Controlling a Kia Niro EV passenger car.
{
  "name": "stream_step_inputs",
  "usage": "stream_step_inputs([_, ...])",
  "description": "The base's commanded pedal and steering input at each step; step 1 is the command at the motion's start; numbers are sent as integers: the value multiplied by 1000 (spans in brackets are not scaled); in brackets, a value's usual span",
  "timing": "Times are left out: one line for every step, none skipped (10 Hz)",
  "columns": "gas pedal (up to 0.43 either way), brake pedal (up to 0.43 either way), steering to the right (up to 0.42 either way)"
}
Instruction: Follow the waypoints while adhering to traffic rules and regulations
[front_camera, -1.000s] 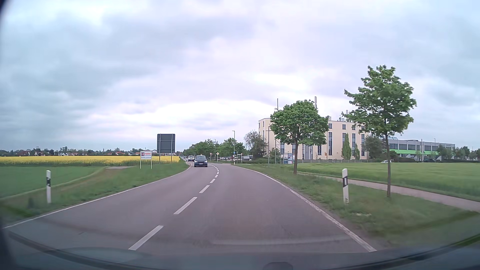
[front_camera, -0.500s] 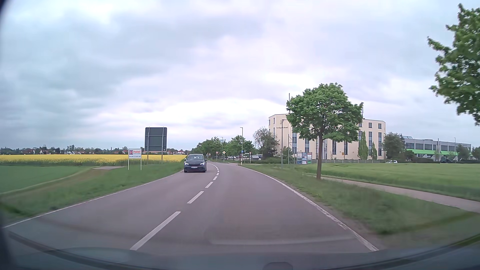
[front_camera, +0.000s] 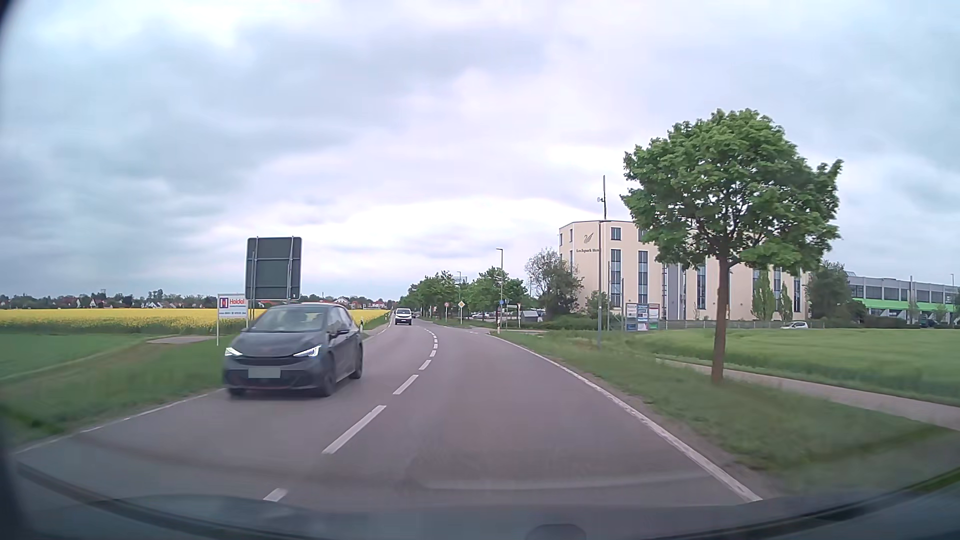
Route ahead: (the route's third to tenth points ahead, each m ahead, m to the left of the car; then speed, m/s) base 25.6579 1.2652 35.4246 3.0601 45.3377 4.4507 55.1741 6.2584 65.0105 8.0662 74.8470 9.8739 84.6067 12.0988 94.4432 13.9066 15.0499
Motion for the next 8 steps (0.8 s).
stream_step_inputs([189, 0, -21])
stream_step_inputs([189, 0, -21])
stream_step_inputs([189, 0, -22])
stream_step_inputs([177, 0, -22])
stream_step_inputs([169, 0, -22])
stream_step_inputs([169, 0, -22])
stream_step_inputs([169, 0, -21])
stream_step_inputs([169, 0, -22])
